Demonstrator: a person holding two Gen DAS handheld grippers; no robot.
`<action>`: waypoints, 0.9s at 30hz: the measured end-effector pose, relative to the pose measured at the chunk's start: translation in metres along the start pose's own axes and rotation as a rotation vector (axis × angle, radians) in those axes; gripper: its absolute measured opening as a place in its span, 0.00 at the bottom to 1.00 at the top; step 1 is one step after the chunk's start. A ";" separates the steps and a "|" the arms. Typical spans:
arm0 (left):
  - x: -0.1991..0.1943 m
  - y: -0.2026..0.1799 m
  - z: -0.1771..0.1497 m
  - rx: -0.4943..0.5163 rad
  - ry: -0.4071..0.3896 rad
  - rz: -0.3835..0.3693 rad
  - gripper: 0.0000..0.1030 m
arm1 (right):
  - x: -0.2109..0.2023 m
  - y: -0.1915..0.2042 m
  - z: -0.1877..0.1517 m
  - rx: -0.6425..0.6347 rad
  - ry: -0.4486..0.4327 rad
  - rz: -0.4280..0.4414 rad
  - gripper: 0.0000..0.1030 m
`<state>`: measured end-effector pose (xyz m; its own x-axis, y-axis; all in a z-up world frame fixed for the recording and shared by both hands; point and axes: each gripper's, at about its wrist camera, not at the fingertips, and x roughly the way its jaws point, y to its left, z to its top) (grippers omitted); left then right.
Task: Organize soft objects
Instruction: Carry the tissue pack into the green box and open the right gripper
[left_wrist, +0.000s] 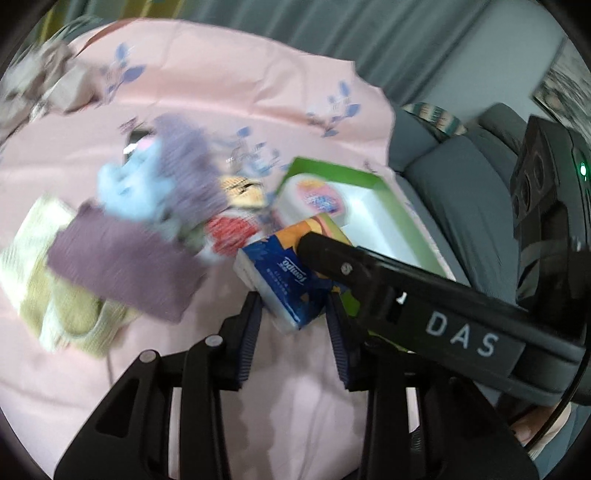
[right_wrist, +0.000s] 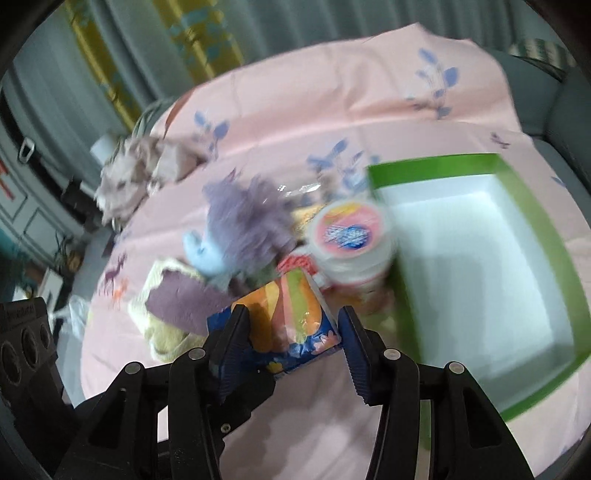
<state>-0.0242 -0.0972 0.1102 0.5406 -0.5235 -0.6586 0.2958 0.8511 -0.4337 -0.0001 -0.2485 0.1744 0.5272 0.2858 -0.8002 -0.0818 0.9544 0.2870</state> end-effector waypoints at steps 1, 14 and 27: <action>0.002 -0.005 0.003 0.010 0.000 -0.008 0.34 | -0.005 -0.005 0.001 0.014 -0.011 -0.003 0.51; 0.054 -0.091 0.024 0.177 0.068 -0.095 0.34 | -0.048 -0.093 0.003 0.260 -0.135 -0.078 0.51; 0.110 -0.116 0.022 0.186 0.198 -0.152 0.34 | -0.034 -0.154 -0.007 0.423 -0.089 -0.155 0.45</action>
<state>0.0183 -0.2524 0.1021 0.3203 -0.6271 -0.7100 0.5104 0.7457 -0.4283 -0.0112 -0.4046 0.1539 0.5778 0.1163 -0.8078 0.3465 0.8612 0.3718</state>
